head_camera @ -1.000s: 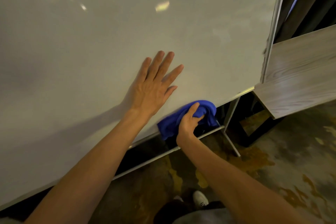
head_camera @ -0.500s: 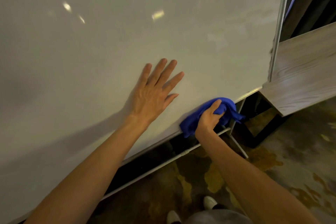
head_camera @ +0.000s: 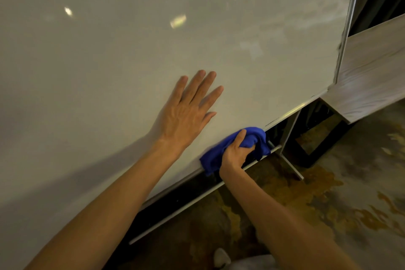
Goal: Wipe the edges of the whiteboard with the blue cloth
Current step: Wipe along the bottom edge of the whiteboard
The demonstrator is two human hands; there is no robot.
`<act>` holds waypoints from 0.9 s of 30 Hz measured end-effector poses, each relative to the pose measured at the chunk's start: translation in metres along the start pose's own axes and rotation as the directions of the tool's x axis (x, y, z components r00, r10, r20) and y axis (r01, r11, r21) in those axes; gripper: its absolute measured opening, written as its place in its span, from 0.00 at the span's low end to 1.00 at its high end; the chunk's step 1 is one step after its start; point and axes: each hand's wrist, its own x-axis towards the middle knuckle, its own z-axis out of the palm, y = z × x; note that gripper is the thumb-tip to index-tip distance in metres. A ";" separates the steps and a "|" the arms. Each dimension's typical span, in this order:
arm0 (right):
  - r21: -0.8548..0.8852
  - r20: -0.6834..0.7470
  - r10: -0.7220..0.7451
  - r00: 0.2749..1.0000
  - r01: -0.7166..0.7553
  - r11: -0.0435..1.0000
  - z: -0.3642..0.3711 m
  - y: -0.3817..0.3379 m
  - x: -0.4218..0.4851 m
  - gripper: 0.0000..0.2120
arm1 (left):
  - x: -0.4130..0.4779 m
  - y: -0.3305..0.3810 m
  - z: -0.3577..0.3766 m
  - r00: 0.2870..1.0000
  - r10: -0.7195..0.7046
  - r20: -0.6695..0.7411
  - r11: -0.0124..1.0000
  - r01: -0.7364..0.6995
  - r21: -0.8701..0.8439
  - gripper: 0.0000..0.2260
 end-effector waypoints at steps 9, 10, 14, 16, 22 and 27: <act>-0.065 0.042 -0.057 0.997 0.060 0.996 0.012 0.038 -0.041 0.47 | -0.037 -0.017 0.011 0.998 0.052 -0.023 0.999 -0.053 -0.011 0.32; -0.089 0.033 -0.082 0.996 0.084 0.992 0.010 0.031 -0.035 0.48 | -0.038 -0.018 0.011 0.998 0.053 -0.019 0.998 -0.053 -0.014 0.32; -0.069 0.078 -0.195 0.978 0.200 0.977 0.000 0.008 -0.012 0.47 | -0.041 -0.018 0.013 0.999 0.038 -0.026 0.999 -0.038 -0.032 0.33; -0.043 0.153 -0.227 0.962 0.236 0.971 -0.005 0.009 -0.010 0.46 | -0.041 -0.018 0.012 0.999 0.042 -0.023 0.999 -0.042 -0.027 0.33; 0.046 0.289 -0.196 0.937 0.191 0.981 -0.009 0.040 -0.028 0.41 | -0.043 -0.020 0.009 0.998 0.059 0.004 0.998 -0.059 -0.025 0.31; 0.022 0.320 -0.131 0.938 0.131 0.991 -0.002 0.060 -0.047 0.41 | -0.045 -0.021 0.007 0.998 0.056 0.005 0.998 -0.056 0.000 0.31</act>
